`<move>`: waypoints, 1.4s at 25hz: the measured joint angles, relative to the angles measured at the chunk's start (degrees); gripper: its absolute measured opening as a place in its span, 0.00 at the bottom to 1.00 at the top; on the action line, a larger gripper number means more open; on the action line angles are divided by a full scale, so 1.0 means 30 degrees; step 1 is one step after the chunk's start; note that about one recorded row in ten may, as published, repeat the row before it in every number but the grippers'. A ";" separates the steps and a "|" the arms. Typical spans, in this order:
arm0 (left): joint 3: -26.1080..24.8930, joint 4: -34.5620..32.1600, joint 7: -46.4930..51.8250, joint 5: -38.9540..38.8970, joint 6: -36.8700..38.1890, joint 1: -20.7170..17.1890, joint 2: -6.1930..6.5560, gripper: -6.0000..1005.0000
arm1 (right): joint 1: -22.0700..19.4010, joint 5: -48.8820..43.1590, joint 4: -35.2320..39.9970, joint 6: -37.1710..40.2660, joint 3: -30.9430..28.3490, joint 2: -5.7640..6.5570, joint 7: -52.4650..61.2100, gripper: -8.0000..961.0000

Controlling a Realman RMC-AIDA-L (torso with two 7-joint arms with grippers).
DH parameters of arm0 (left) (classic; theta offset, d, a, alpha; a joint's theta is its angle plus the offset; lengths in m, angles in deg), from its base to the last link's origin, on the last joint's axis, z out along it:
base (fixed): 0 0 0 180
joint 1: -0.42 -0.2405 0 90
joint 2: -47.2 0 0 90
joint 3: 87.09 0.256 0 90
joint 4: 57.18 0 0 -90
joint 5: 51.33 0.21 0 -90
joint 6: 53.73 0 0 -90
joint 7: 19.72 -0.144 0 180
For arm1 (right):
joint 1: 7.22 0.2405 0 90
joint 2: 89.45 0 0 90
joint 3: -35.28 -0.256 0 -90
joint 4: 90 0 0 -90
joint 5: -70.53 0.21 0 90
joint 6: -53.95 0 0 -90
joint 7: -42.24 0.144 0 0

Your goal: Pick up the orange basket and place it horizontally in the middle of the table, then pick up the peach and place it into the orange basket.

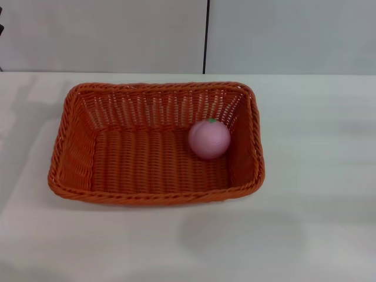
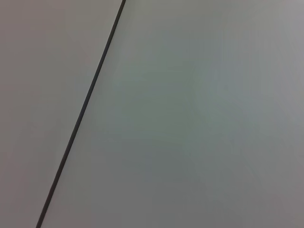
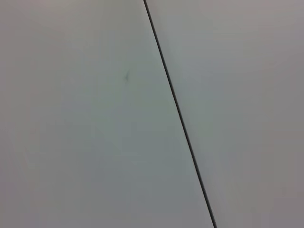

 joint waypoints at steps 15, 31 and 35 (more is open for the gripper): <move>-0.0001 -0.0011 -0.0008 -0.0181 -0.0007 0.0005 0.0035 0.82 | -0.0122 0.0005 -0.0394 -0.0056 -0.0488 -0.0019 -0.1254 0.46; -0.0002 0.0222 -0.0454 -0.0204 -0.0029 0.0122 0.0026 0.82 | -0.0107 0.0004 -0.1559 0.0277 -0.1555 -0.0028 -0.3755 0.46; -0.0034 0.0226 -0.0459 -0.0203 0.0051 0.0123 0.0020 0.82 | -0.0142 0.0004 -0.1561 0.0231 -0.1558 -0.0027 -0.3760 0.46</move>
